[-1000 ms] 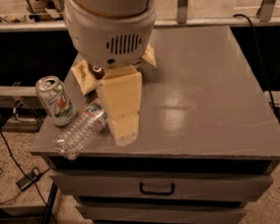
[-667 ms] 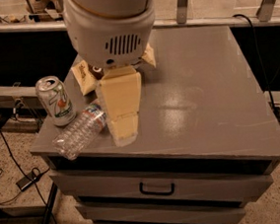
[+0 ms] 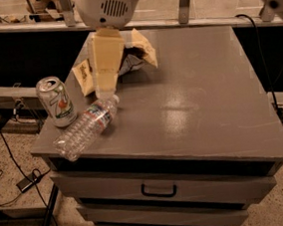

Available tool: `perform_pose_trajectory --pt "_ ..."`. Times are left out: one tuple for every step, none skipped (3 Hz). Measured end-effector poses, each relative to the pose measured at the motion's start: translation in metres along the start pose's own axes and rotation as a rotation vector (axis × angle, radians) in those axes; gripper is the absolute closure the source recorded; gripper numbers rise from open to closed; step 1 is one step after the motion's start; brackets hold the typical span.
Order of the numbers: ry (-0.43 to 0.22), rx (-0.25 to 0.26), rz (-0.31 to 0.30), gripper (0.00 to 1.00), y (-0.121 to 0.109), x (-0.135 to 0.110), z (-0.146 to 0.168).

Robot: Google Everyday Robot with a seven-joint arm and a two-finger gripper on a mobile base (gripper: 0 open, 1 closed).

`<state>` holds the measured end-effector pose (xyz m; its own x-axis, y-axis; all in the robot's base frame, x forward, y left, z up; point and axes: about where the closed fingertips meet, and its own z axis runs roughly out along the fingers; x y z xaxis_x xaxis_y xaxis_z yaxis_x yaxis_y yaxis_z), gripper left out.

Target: Pick 7up can

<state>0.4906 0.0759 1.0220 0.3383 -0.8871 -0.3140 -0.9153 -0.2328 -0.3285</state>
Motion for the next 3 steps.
perform_pose_trajectory --pt "-0.03 -0.045 0.117 0.0 -0.046 0.012 0.045" --pt "-0.071 -0.07 0.235 0.0 -0.065 0.018 0.08" --pt "-0.074 -0.075 0.249 0.0 -0.066 0.018 0.086"
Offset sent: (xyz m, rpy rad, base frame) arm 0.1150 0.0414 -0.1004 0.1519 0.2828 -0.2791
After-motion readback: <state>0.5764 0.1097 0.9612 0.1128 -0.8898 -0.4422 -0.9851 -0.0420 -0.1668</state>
